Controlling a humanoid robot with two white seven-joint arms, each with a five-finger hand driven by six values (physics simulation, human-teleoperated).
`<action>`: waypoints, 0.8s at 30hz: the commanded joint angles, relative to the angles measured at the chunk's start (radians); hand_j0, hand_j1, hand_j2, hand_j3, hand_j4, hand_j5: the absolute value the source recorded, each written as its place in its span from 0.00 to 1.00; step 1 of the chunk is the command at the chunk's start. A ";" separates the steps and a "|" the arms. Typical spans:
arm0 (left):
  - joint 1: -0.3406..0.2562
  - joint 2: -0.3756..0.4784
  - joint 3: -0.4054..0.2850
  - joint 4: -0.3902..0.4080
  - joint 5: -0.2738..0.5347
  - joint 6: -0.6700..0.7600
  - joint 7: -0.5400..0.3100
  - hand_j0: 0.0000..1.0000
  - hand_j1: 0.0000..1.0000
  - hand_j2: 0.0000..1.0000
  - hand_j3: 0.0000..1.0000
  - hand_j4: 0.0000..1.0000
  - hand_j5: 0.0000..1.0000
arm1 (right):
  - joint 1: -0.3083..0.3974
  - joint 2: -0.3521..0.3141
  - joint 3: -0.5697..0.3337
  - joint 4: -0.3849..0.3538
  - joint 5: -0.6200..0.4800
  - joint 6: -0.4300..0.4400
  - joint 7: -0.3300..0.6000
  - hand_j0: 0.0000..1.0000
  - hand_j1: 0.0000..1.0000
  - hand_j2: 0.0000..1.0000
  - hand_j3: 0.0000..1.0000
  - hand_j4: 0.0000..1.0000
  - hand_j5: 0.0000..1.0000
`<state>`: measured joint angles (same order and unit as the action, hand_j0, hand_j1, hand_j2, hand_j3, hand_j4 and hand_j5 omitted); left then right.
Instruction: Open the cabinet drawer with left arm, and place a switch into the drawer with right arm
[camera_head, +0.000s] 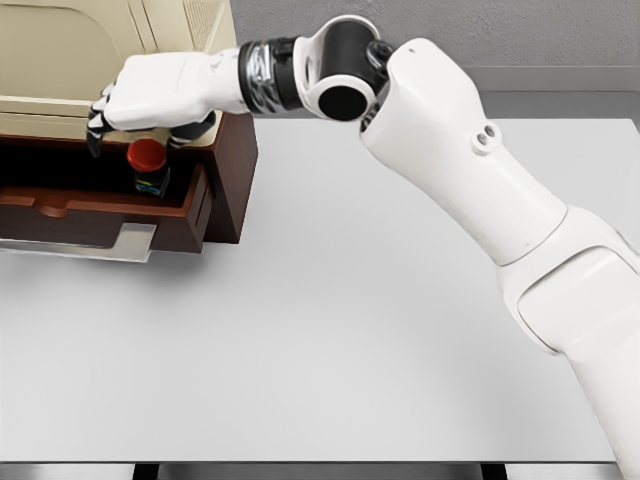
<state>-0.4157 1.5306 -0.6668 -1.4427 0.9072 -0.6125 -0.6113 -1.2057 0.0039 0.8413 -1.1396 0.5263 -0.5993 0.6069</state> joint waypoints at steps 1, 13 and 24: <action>0.000 0.003 0.003 0.001 0.009 0.002 0.000 0.92 0.92 0.92 0.92 0.92 0.92 | 0.000 -0.004 0.013 0.007 0.097 -0.012 0.004 1.00 1.00 1.00 1.00 1.00 1.00; -0.002 -0.004 0.010 -0.027 0.004 0.002 0.000 0.92 0.92 0.92 0.92 0.92 0.92 | 0.089 -0.240 -0.027 -0.429 0.083 -0.012 0.004 1.00 1.00 1.00 1.00 1.00 1.00; -0.044 -0.027 0.029 -0.261 -0.024 0.002 0.000 0.92 0.92 0.92 0.92 0.92 0.92 | 0.643 -0.759 -0.575 -0.448 -0.178 -0.012 0.004 1.00 1.00 1.00 1.00 1.00 1.00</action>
<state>-0.4603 1.5044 -0.6426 -1.6542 0.8786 -0.6137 -0.6110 -0.5614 -0.7130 0.2866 -1.6174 0.3746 -0.6142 0.6115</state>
